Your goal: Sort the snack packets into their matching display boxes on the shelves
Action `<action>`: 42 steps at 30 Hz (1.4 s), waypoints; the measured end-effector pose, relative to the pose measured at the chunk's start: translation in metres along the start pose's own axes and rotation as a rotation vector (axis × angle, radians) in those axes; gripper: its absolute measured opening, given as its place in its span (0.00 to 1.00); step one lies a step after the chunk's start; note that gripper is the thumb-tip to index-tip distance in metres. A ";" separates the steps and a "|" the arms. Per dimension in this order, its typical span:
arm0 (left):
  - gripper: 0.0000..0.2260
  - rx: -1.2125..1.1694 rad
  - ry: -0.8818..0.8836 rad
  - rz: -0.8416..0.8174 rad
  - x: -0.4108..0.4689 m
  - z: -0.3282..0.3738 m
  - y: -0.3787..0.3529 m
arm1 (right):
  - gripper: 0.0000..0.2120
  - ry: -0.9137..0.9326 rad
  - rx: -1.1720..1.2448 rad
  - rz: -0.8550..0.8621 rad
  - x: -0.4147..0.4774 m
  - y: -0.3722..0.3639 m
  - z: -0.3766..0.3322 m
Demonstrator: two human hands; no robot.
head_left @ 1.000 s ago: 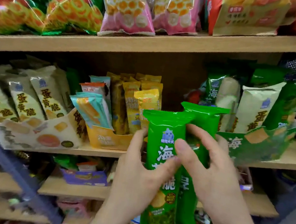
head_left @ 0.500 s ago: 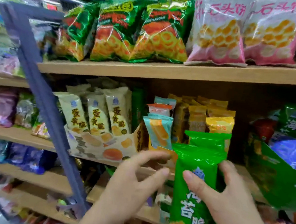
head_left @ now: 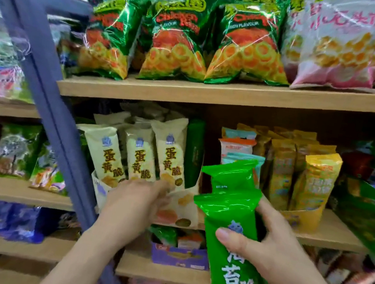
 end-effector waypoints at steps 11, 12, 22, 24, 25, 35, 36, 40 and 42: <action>0.10 -0.288 -0.164 0.379 0.031 0.018 0.081 | 0.24 0.034 0.000 -0.040 0.016 -0.017 0.016; 0.10 -0.258 -0.203 0.401 0.043 0.029 0.083 | 0.23 0.039 0.011 -0.038 0.018 -0.016 0.015; 0.07 0.433 -0.063 -0.152 0.124 0.046 0.019 | 0.24 0.068 0.085 -0.057 0.025 -0.009 0.014; 0.06 0.403 -0.042 -0.033 0.124 0.040 0.024 | 0.23 0.075 0.089 -0.055 0.024 -0.008 0.014; 0.07 0.404 -0.045 0.043 0.122 0.038 0.026 | 0.23 0.076 0.093 -0.050 0.024 -0.007 0.014; 0.07 -0.014 -0.398 0.910 0.038 0.034 0.111 | 0.23 0.090 0.172 -0.025 0.034 0.003 0.019; 0.06 -0.037 -0.395 0.936 0.028 0.032 0.118 | 0.23 0.080 0.190 -0.033 0.035 0.003 0.019; 0.06 -0.069 -0.349 1.110 0.002 0.022 0.153 | 0.22 0.058 0.231 -0.040 0.038 0.005 0.018; 0.06 -0.094 -0.304 1.190 -0.003 0.013 0.169 | 0.21 0.045 0.238 -0.031 0.040 0.005 0.017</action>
Point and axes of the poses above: each hand's wrist, its own x-axis towards the middle knuckle, its own y-axis out of the back of the hand, z = x × y, the point moved 8 cm from there along x, towards the middle knuckle, and after that the axes turned 8 degrees about z, right-handed, at the moved point
